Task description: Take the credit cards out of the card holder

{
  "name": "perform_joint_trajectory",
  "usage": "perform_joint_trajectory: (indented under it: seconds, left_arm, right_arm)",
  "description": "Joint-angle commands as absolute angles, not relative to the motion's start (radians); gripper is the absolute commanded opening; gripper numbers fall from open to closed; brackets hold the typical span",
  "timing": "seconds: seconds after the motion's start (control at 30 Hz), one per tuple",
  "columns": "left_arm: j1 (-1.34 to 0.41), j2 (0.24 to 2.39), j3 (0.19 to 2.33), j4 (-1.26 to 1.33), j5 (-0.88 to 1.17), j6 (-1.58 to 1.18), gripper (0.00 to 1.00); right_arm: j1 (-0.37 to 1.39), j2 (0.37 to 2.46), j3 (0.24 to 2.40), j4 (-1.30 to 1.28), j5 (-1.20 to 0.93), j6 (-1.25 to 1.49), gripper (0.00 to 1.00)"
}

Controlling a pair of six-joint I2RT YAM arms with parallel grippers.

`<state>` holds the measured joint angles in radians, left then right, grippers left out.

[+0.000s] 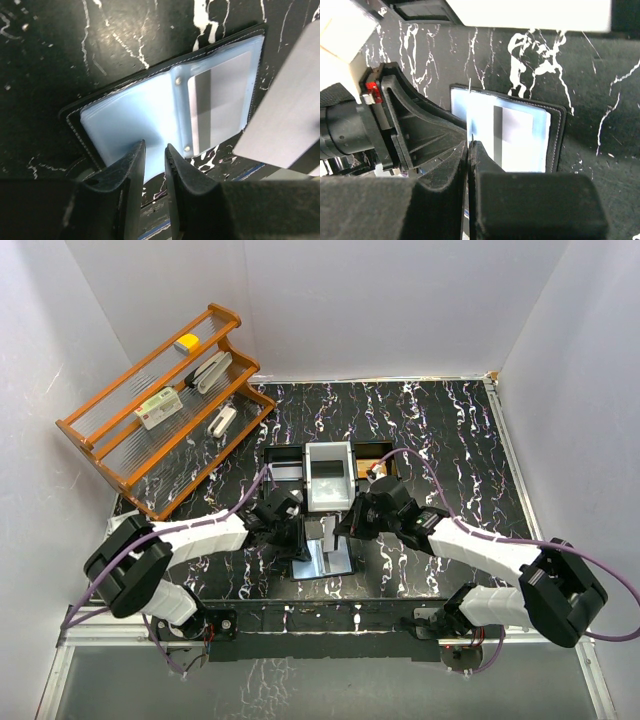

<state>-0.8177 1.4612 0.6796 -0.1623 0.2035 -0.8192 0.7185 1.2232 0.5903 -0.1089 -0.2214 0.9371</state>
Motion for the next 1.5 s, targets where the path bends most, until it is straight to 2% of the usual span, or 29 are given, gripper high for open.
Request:
perform_joint_trajectory:
  seconds: [0.0,0.13,0.2,0.23,0.33,0.63,0.87,1.0,1.27,1.33,1.47]
  left_arm:
    - [-0.822,1.396,0.644,-0.238,0.146,-0.802,0.22]
    - [-0.821,1.325,0.662,-0.248,0.108,-0.803,0.24]
    - [-0.822,1.282,0.674,-0.268,0.076,-0.802,0.3]
    - [-0.821,1.258,0.675,-0.271,0.067,-0.804,0.34]
    - [-0.82,1.194,0.684,-0.306,0.019,-0.785,0.55]
    - [-0.743,1.081,0.796,-0.549,-0.155,-0.719,0.98]
    - [-0.486,0.989,0.825,-0.649,-0.121,-0.638,0.99]
    - [-0.374,0.957,0.828,-0.647,-0.11,-0.573,0.99]
    - [-0.367,0.869,0.759,-0.581,-0.381,-0.534,0.99]
    - [-0.368,0.83,0.751,-0.57,-0.398,-0.526,0.99]
    - [-0.368,0.8,0.707,-0.506,-0.306,-0.488,0.99]
  right_arm:
    - [0.72,1.18,0.653,-0.022,-0.198,0.845,0.0]
    - [0.721,1.162,0.677,0.025,-0.19,0.731,0.0]
    - [0.72,1.15,0.693,0.028,-0.179,0.675,0.0]
    - [0.72,1.144,0.699,0.028,-0.174,0.643,0.0]
    - [0.721,1.124,0.697,0.042,-0.167,0.593,0.0]
    - [0.761,1.081,0.725,0.082,-0.032,0.352,0.0]
    - [0.804,1.145,0.792,0.045,0.073,0.134,0.0]
    - [0.842,1.164,0.807,0.123,0.091,0.021,0.0]
    - [0.909,1.354,0.983,0.155,0.059,-0.207,0.0]
    - [0.912,1.418,1.042,0.143,0.05,-0.228,0.0]
    - [0.915,1.548,1.143,0.117,0.062,-0.278,0.0]
